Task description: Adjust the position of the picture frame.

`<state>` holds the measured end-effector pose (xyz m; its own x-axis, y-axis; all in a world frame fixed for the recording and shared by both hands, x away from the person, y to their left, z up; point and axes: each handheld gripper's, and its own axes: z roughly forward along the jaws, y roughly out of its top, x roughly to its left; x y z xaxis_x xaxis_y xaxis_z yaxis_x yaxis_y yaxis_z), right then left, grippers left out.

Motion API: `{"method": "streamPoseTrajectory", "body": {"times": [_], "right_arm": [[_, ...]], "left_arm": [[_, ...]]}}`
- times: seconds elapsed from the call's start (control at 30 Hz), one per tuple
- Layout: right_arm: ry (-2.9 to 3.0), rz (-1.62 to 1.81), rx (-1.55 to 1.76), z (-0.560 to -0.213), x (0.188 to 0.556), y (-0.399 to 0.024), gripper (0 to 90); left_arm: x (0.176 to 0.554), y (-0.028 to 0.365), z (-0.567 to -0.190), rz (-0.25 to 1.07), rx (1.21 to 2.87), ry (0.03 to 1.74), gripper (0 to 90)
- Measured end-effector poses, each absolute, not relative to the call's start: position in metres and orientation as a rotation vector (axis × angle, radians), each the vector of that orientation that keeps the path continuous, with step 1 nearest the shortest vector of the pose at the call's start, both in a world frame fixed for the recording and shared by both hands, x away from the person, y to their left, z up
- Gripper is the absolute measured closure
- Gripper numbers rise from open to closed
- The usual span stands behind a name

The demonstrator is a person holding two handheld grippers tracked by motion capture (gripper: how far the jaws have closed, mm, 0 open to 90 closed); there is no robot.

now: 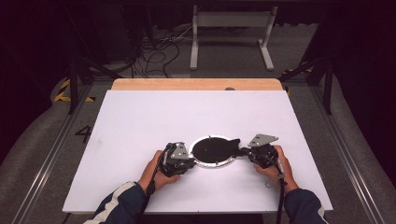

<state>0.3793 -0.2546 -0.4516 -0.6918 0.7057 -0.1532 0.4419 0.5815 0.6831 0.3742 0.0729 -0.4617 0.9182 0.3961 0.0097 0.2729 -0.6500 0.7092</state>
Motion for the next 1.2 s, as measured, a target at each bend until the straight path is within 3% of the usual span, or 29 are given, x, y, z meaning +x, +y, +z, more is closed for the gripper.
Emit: {"method": "streamPoseTrajectory", "body": {"times": [1.07,1.2], "right_arm": [[2.498,0.899,0.806,-0.450,0.359,-0.237,90.0],[2.510,0.898,0.791,-0.450,0.358,-0.235,90.0]], "left_arm": [[0.390,0.089,-0.463,0.273,2.283,0.587,76.0],[0.388,0.090,-0.461,0.258,2.303,0.556,80.9]]}}
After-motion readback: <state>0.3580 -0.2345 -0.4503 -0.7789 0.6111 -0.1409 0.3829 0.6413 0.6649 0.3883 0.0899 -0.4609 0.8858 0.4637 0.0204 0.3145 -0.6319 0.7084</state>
